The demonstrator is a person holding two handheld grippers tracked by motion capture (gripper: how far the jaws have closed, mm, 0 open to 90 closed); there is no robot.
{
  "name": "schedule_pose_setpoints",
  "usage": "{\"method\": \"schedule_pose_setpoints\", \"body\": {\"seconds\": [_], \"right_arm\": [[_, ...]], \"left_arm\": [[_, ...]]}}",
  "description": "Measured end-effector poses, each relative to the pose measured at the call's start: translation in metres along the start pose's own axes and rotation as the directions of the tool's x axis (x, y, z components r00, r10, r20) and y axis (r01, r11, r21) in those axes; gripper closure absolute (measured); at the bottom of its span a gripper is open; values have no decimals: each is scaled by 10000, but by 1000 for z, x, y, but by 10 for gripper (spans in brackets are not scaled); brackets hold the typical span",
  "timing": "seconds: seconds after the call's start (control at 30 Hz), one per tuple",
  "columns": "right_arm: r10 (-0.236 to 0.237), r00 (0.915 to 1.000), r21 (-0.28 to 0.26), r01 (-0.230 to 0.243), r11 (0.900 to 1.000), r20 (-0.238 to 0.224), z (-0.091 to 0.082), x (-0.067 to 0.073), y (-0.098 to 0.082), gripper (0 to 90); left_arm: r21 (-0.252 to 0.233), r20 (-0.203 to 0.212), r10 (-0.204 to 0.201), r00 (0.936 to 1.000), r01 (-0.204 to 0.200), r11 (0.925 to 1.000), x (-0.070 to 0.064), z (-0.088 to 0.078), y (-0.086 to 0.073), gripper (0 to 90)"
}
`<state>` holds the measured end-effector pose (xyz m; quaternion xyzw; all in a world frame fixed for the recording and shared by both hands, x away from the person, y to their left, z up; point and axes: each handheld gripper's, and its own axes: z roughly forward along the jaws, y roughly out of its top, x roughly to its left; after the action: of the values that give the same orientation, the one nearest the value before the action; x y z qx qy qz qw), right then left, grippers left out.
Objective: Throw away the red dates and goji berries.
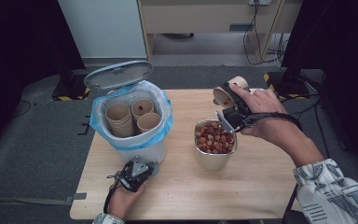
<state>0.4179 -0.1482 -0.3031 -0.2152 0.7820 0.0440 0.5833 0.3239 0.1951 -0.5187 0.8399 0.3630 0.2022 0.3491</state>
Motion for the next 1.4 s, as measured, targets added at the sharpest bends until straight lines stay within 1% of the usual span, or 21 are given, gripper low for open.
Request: {"method": "schedule_pose_setpoints", "body": {"seconds": [0.07,0.13,0.23,0.4,0.5,0.6,0.63,0.7,0.77,0.9,0.93,0.97,1.0,1.03,1.1,1.13,1.2,1.23,1.27,1.3,1.4], "right_arm": [[424,9991,-66,-424,9991,61,1,-2,-3,281],[599,9982,-90,-599,9982,-16,3,-2,-4,280],[1051,9944,-264,-1055,9941,-145,5,-1,-6,279],[2002,9793,-484,-2015,9783,-295,9,-2,-9,278],[2592,9651,-625,-2612,9633,-383,12,-3,-11,278],[3172,9472,-747,-3200,9445,-468,14,-4,-15,277],[3172,9472,-747,-3200,9445,-468,14,-4,-15,277],[3603,9313,-796,-3637,9281,-541,16,-5,-18,276],[3887,9195,-829,-3926,9160,-595,17,-5,-20,276],[4576,8865,-1047,-4626,8804,-692,18,-6,-22,276],[4576,8865,-1047,-4626,8804,-692,18,-6,-22,276],[4663,8818,-1089,-4716,8751,-710,19,-7,-23,276],[4831,8724,-1119,-4886,8653,-738,19,-8,-24,275],[4935,8662,-1165,-4996,8584,-781,20,-8,-24,275],[5019,8614,-1165,-5079,8535,-784,20,-9,-24,275],[5019,8614,-1165,-5079,8535,-784,20,-9,-24,275],[5338,8410,-1246,-5410,8318,-883,21,-10,-25,275],[5450,8333,-1309,-5529,8229,-933,22,-11,-26,275],[5450,8333,-1309,-5529,8229,-933,22,-11,-26,275],[5570,8251,-1302,-5650,8148,-948,22,-11,-27,274],[5643,8201,-1266,-5722,8103,-948,23,-11,-28,274]], "left_arm": [[20,-14,40,10000,-40,10000,0,0,0,900],[12,-5,32,10000,-32,10000,0,0,0,899],[10,9,28,10000,-28,10000,0,0,0,899],[8,7,26,10000,-26,10000,0,0,0,899],[10,3,27,10000,-27,10000,0,0,0,899],[5,16,21,10000,-21,10000,0,0,0,899],[5,16,21,10000,-21,10000,0,0,0,899],[5,18,20,10000,-20,10000,0,0,0,899],[-10,27,-4,10000,4,10000,0,0,0,899],[-7,32,-12,10000,12,10000,0,0,0,899],[-7,32,-12,10000,12,10000,0,0,0,899],[-8,32,-11,10000,11,10000,0,0,0,899],[-11,31,-7,10000,7,10000,0,0,0,899],[-10,30,-3,10000,3,10000,0,0,0,899],[-12,33,-5,10000,5,10000,0,0,0,900],[-12,33,-5,10000,5,10000,0,0,0,899],[-13,35,-10,10000,10,10000,0,0,0,899],[-12,34,-12,10000,12,10000,0,0,0,899],[-12,34,-12,10000,12,10000,0,0,0,899],[-10,38,-11,10000,11,10000,0,0,0,899],[-9,39,-9,10000,9,10000,0,0,0,899]]}}
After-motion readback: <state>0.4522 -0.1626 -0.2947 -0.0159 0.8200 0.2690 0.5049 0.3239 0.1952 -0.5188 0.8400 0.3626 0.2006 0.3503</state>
